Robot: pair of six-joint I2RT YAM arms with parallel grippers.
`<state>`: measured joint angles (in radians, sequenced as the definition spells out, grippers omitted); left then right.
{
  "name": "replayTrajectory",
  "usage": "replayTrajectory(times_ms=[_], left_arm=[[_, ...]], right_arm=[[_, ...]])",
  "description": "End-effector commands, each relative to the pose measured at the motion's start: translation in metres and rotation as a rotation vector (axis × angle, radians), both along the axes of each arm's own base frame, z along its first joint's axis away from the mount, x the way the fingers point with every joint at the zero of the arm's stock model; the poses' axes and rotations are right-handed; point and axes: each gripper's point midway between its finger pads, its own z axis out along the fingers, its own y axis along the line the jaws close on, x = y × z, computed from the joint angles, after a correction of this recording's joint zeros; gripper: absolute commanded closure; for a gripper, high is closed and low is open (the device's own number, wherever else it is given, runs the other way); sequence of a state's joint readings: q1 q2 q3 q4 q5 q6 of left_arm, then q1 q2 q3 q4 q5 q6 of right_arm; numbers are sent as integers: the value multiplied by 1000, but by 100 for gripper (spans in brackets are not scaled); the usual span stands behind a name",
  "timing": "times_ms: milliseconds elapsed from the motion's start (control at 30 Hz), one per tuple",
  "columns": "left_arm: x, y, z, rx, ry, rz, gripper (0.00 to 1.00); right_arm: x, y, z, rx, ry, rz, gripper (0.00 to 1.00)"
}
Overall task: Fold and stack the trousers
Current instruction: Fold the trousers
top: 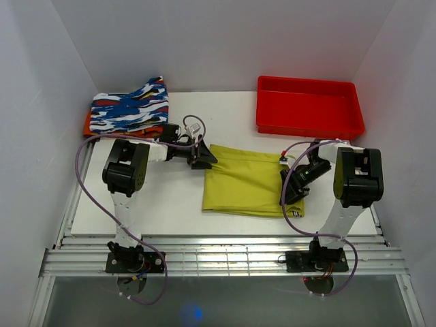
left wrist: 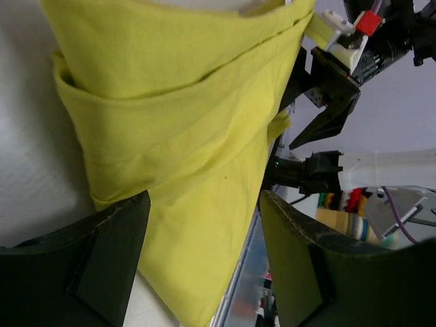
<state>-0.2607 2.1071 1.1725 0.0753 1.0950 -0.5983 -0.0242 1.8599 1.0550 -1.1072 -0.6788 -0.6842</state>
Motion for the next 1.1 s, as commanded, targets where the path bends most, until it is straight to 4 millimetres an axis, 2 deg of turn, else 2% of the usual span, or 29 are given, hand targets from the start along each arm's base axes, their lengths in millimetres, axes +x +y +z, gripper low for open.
replayTrajectory(times_ms=[0, 33, 100, 133, 167, 200, 233, 267, 300, 367, 400, 433, 467, 500, 533, 600, 633, 700, 733, 767, 800, 833, 867, 900, 967, 1067], left_arm=[[36, 11, 36, -12, -221, 23, 23], [33, 13, 55, -18, -279, 0, 21], [24, 19, 69, 19, -355, -59, 21], [21, 22, 73, 48, -379, -67, 21], [8, 28, 84, 78, -370, -77, 21], [3, 33, 85, 107, -415, -90, 21], [-2, 39, 85, 135, -416, -78, 21], [-6, 47, 80, 182, -404, -55, 21], [-23, 54, 76, 203, -379, -39, 21], [-38, 63, 64, 243, -345, -17, 22], [-55, 66, 52, 247, -294, -15, 23], [-62, 67, 46, 248, -262, -13, 23], [-66, 67, 40, 251, -239, -7, 24], [-77, 69, 26, 259, -182, -8, 25], [-82, 70, 20, 260, -143, -2, 25], [-86, 69, 12, 250, -113, -2, 26], [-91, 68, 4, 252, -74, -1, 26], [-89, 67, -2, 250, -50, 10, 27], [-90, 66, -7, 248, -15, 12, 27], [-90, 65, -10, 246, -5, 13, 27], [-91, 63, -11, 239, 5, 9, 27], [-93, 62, -13, 232, 20, 5, 27], [-96, 61, -18, 223, 42, 9, 27], [-99, 61, -20, 216, 62, 9, 27], [-107, 58, -25, 189, 101, 2, 27], [-110, 57, -28, 166, 133, 13, 27]], right_arm=[[8, -35, -29, -181, -96, 146, 34], [19, -32, -16, -161, -153, 144, 35], [27, -25, 3, -127, -199, 149, 40], [36, -15, 22, -68, -254, 133, 41], [53, -9, 40, -52, -320, 120, 42], [65, -4, 55, -41, -362, 82, 42], [75, 9, 77, 5, -437, 73, 42], [84, 21, 90, 11, -484, 74, 41], [116, 28, 108, 9, -624, 42, 42], [138, 49, 135, 18, -701, -44, 44], [165, 60, 154, 42, -815, -75, 45], [169, 80, 158, 54, -824, -64, 47], [177, 92, 162, 52, -853, -46, 48], [192, 104, 183, 54, -925, -25, 48], [197, 123, 167, 26, -917, 34, 48], [210, 144, 169, 29, -954, 64, 48], [225, 159, 167, 37, -975, 74, 48], [229, 187, 164, 56, -988, 116, 49], [235, 208, 158, 64, -994, 150, 49], [237, 218, 154, 69, -1002, 172, 50], [239, 229, 138, 64, -987, 196, 51], [240, 237, 134, 64, -999, 208, 51], [239, 254, 130, 82, -1021, 226, 51], [239, 260, 116, 77, -1009, 239, 52], [234, 274, 106, 84, -1012, 267, 54], [231, 286, 85, 74, -1009, 302, 55]])
